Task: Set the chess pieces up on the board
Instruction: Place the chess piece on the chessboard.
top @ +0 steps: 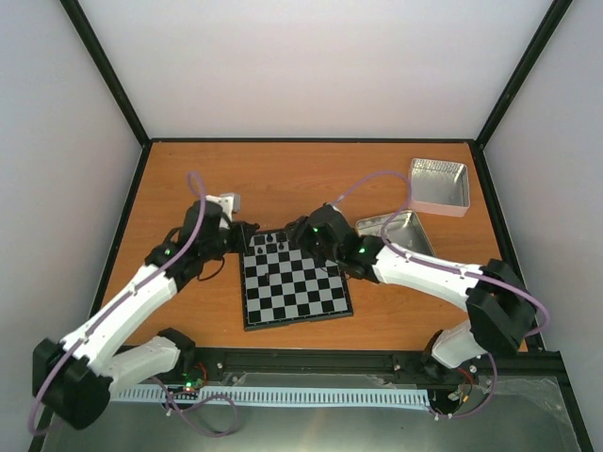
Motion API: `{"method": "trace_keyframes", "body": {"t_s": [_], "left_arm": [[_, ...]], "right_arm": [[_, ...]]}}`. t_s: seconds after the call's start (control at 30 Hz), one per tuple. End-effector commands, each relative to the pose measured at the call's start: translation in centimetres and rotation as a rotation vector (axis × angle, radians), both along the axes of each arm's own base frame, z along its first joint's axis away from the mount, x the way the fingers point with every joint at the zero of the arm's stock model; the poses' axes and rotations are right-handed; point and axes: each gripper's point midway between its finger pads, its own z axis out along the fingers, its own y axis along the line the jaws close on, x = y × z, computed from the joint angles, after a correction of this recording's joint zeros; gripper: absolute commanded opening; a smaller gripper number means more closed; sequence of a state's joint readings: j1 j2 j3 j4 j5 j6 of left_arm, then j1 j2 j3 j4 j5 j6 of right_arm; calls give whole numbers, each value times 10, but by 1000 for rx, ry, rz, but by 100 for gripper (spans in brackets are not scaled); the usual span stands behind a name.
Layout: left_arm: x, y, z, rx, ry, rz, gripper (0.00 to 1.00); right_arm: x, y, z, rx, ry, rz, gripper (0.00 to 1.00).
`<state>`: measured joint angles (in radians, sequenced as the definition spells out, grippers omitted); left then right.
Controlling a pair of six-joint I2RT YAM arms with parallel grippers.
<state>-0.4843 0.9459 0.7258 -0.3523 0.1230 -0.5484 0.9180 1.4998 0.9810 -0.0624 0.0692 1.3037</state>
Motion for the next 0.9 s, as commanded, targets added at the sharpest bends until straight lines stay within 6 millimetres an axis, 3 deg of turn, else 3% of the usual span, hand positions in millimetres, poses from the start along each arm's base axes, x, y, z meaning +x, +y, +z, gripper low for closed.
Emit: {"method": "trace_keyframes", "body": {"t_s": [0.0, 0.23, 0.37, 0.57, 0.87], "left_arm": [[-2, 22, -39, 277, 201, 4, 1], [37, 18, -59, 513, 316, -80, 1], [47, 10, -85, 553, 401, -124, 1], [63, 9, -116, 600, 486, -96, 1], [71, 11, -129, 648, 510, -92, 6]], "right_arm": [[0, -44, -7, -226, -122, -21, 62], [-21, -97, -38, -350, -121, -73, 63], [-27, -113, -39, -378, -133, -85, 62], [-29, -126, -36, -395, -165, -110, 63], [-31, -123, -42, -386, -156, -96, 62]]}}
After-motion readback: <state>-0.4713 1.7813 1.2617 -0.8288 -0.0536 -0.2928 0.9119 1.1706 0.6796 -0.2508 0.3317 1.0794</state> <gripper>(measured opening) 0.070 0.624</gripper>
